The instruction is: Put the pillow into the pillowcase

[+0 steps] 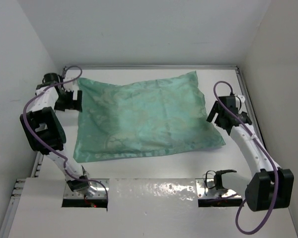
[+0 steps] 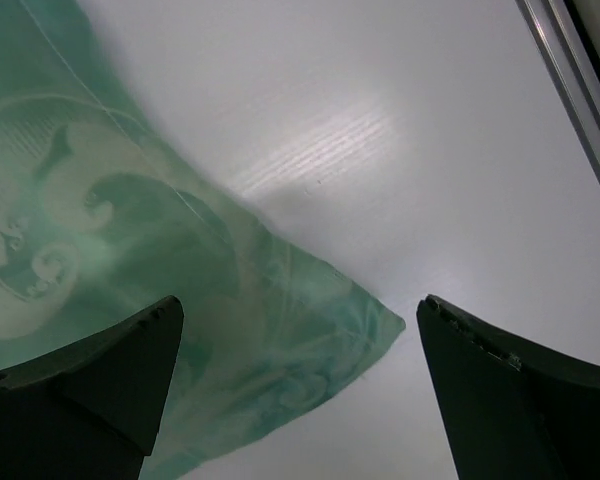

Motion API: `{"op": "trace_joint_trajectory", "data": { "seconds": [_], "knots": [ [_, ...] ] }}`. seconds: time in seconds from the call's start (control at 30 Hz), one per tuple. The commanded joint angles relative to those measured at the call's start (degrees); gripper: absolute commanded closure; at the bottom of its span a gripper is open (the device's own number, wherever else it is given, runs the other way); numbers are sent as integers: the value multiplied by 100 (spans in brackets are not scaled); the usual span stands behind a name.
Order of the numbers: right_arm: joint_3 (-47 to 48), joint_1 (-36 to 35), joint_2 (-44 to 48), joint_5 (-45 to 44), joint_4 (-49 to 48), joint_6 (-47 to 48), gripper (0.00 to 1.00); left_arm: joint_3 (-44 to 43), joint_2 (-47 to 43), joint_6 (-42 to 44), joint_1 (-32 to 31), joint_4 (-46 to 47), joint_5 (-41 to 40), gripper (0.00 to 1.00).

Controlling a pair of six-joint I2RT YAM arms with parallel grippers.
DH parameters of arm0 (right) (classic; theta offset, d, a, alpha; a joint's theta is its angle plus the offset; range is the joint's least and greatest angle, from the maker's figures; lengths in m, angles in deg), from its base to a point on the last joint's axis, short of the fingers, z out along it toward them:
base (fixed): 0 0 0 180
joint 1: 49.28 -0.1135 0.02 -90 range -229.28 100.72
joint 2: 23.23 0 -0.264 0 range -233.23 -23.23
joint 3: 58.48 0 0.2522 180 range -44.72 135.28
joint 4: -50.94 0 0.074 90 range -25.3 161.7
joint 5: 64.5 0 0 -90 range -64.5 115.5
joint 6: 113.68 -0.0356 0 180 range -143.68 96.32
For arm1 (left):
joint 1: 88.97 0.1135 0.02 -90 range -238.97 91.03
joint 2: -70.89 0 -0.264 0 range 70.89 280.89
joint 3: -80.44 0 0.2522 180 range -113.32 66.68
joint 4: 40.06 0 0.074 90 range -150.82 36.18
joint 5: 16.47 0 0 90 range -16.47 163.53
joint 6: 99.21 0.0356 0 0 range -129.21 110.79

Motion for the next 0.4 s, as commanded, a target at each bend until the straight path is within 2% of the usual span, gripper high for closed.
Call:
{"op": "trace_joint_trajectory", "data": {
  "seconds": [0.0, 0.37],
  "knots": [
    [-118, 1, 609, -397, -105, -476, 1, 773, -593, 97, 19, 308, -121, 0],
    [-707, 1, 1374, -484, -103, -537, 1, 1584, -955, -245, 10, 757, 275, 0]
  ]
}}
